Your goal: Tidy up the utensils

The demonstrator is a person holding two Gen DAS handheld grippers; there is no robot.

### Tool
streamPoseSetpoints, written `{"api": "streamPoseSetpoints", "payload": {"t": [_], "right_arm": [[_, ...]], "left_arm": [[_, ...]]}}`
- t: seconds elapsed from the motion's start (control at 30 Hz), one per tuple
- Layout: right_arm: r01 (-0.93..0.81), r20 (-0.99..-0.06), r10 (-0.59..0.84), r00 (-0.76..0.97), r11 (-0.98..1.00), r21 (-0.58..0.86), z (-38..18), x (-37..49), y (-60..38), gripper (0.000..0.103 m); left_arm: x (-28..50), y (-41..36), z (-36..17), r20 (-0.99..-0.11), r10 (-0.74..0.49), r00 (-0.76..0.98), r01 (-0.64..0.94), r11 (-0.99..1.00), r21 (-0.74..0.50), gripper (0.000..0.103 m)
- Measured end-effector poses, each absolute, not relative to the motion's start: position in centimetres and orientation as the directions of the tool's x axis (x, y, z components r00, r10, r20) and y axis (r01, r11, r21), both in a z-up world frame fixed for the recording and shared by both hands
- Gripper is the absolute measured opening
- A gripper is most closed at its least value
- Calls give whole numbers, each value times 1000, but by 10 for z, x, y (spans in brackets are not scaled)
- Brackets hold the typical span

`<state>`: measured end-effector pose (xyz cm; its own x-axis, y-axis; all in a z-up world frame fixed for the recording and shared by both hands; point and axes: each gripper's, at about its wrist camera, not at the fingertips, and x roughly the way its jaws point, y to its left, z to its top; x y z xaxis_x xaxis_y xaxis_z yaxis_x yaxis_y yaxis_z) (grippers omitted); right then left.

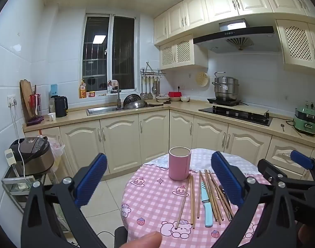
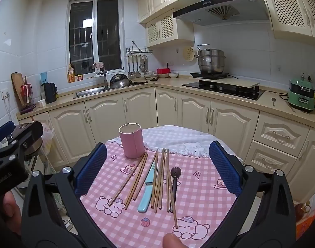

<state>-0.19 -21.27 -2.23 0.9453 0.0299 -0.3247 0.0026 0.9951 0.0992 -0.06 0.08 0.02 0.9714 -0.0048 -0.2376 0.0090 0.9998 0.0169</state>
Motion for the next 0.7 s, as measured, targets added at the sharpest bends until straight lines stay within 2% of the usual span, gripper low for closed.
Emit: {"api": "streamPoseSetpoints", "payload": {"t": [0.7], "right_arm": [[-4, -297, 29, 955, 996, 85, -8, 0, -209, 97]], "left_arm": [[6, 8, 0, -241, -1, 971, 6, 1000, 20, 99]]}}
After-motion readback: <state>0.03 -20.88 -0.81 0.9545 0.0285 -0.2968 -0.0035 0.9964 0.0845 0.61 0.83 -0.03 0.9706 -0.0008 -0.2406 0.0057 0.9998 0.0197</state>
